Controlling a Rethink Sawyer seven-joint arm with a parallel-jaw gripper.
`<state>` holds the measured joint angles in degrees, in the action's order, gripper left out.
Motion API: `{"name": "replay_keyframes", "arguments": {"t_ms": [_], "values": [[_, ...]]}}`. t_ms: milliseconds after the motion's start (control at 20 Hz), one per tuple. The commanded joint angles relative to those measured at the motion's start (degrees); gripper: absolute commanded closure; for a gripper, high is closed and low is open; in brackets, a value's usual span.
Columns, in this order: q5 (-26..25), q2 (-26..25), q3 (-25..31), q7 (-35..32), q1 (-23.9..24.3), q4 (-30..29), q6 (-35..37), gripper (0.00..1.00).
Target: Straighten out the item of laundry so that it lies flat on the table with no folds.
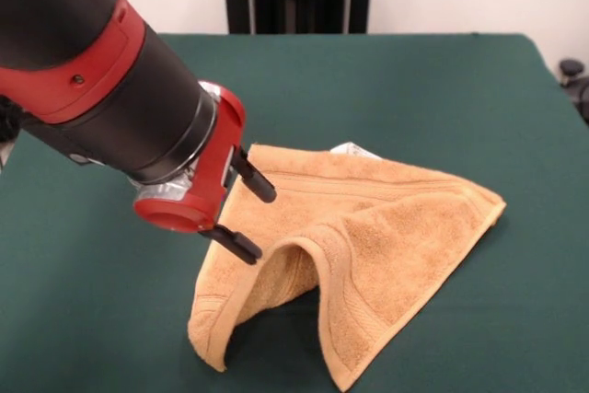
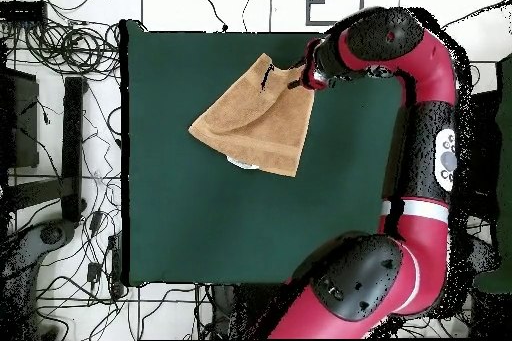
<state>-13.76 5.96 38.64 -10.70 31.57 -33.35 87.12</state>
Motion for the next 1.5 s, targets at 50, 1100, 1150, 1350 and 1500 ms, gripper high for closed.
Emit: {"name": "replay_keyframes", "arguments": {"t_ms": [50,1100,1150,1350,1500], "values": [[-0.5,1.2,-1.6,-3.0,0.0,-12.1,-8.6,0.0],[-0.5,1.5,-1.1,-2.7,1.0,-16.0,-12.3,0.0],[-0.7,1.6,-1.1,-2.6,1.1,-16.3,-12.9,0.0],[-1.3,1.7,-1.2,-2.6,1.2,-17.1,-14.6,0.0],[-1.7,1.7,-1.3,-2.4,1.3,-17.8,-16.4,0.0]]}}
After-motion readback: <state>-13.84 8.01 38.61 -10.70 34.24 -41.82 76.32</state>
